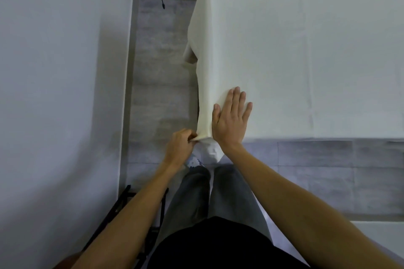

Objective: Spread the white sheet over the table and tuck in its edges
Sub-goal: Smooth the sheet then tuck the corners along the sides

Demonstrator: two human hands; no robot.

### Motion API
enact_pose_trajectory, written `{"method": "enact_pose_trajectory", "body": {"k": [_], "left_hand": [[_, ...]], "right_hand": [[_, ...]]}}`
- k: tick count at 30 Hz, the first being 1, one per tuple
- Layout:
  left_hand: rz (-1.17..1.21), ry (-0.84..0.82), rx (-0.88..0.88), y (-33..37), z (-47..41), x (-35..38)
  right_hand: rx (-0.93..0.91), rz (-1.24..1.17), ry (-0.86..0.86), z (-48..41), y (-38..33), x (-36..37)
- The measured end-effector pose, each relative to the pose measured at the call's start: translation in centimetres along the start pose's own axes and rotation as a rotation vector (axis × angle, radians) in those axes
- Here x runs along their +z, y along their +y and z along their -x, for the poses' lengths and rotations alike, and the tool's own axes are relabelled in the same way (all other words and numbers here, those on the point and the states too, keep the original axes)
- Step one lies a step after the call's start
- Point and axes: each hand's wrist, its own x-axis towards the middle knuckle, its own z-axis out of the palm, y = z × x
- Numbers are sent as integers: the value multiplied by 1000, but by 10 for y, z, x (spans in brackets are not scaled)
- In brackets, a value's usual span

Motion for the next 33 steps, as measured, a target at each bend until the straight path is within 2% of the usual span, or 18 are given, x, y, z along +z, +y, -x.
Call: {"method": "enact_pose_trajectory", "body": {"k": [6, 11, 14, 17, 22, 28, 33], "left_hand": [[-38, -88, 186, -20, 16, -17], [-68, -72, 84, -18, 12, -1], [-159, -55, 98, -15, 3, 10], [-101, -74, 55, -22, 3, 10], [-52, -27, 131, -45, 5, -6], [-90, -90, 239, -57, 7, -11], [-74, -105, 253, -62, 10, -9]], "right_hand": [[3, -15, -15, 0, 0, -1], [-2, -4, 2, 1, 0, -2], [2, 14, 6, 1, 0, -1], [4, 15, 13, 1, 0, -1], [1, 8, 10, 0, -1, -1], [10, -1, 0, 1, -1, -2], [15, -8, -8, 1, -1, -3]]}}
